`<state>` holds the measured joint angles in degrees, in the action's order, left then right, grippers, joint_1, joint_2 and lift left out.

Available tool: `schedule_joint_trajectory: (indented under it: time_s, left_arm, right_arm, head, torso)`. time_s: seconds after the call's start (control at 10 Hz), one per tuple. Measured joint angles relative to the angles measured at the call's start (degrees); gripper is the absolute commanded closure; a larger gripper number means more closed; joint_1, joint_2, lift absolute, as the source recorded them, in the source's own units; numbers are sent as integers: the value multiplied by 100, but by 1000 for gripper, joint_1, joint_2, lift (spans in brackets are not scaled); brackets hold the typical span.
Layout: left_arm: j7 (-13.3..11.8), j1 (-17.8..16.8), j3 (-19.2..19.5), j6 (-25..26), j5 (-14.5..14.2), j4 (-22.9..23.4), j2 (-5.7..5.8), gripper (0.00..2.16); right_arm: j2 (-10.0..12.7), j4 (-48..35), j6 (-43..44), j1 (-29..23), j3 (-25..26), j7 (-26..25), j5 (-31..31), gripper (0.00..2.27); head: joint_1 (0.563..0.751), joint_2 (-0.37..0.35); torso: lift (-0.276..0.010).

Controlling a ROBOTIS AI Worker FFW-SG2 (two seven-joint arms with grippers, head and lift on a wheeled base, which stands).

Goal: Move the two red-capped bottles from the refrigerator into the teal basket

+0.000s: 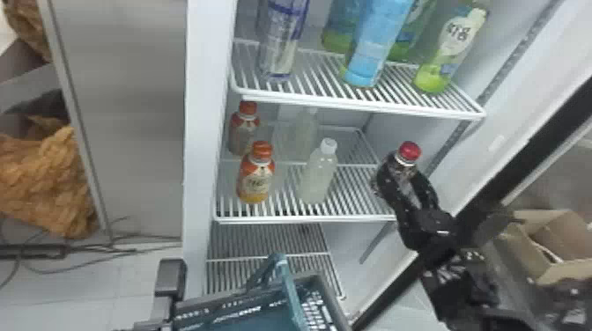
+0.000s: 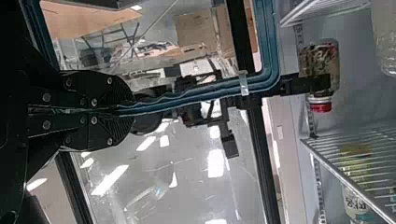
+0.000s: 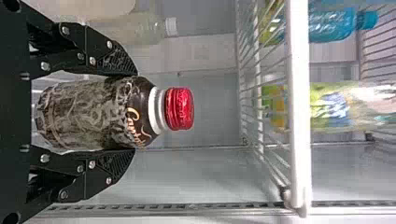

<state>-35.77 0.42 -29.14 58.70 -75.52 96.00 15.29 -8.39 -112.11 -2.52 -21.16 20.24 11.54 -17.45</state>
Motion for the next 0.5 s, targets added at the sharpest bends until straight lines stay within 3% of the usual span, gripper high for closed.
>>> schedule_joint_trajectory:
  time_s: [0.5]
  left_arm:
    - [-10, 9, 30, 18, 0, 3, 4, 1107]
  right_arm:
    - [185, -1056, -365, -963, 99, 297, -198, 628]
  head:
    - [695, -350]
  torso:
    - [-228]
